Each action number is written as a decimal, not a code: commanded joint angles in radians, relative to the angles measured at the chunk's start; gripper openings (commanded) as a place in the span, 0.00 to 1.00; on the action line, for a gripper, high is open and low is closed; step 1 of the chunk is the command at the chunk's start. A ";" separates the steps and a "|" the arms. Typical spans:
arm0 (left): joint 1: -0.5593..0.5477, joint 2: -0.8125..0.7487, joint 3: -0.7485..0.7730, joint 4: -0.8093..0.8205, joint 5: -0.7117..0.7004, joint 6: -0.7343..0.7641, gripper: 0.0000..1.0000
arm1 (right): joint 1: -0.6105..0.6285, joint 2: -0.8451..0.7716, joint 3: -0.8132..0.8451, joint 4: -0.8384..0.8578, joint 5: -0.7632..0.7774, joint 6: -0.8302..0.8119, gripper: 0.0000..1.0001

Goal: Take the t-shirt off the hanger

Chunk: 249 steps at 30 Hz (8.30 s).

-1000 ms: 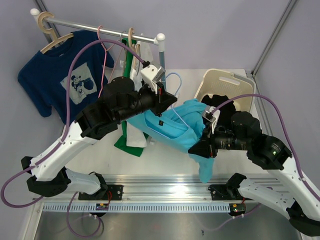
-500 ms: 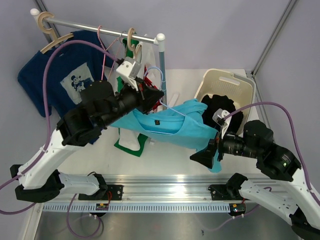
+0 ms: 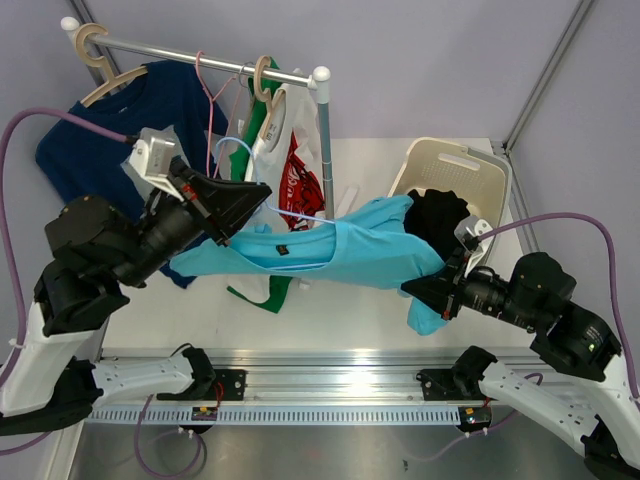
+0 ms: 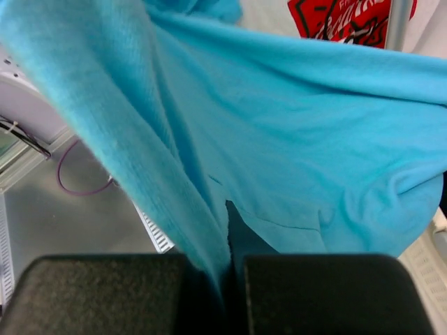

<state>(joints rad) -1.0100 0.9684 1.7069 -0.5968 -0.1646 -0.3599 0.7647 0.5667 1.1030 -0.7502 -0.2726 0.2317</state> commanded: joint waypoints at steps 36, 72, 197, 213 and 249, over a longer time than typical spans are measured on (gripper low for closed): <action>-0.004 -0.387 -0.135 -0.035 -0.038 0.093 0.00 | -0.001 0.214 0.230 0.129 0.305 0.100 0.00; -0.004 -0.545 -0.130 -0.032 -0.115 0.099 0.00 | -0.053 0.298 0.274 0.107 0.391 0.270 0.00; -0.004 -0.289 -0.438 -0.046 0.251 -0.040 0.99 | 0.222 0.210 0.150 -0.115 -0.050 -0.010 0.00; -0.004 -0.415 -0.464 -0.098 -0.157 -0.051 0.99 | 0.222 0.148 0.280 -0.264 0.363 0.121 0.00; -0.004 -0.476 -0.725 -0.041 -0.230 -0.047 0.99 | 0.314 0.826 0.623 0.302 0.927 -0.022 0.00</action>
<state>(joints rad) -1.0096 0.5179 0.9855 -0.6865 -0.3756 -0.4175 1.0622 1.3819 1.6909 -0.5766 0.5648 0.2379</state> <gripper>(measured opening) 0.987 0.028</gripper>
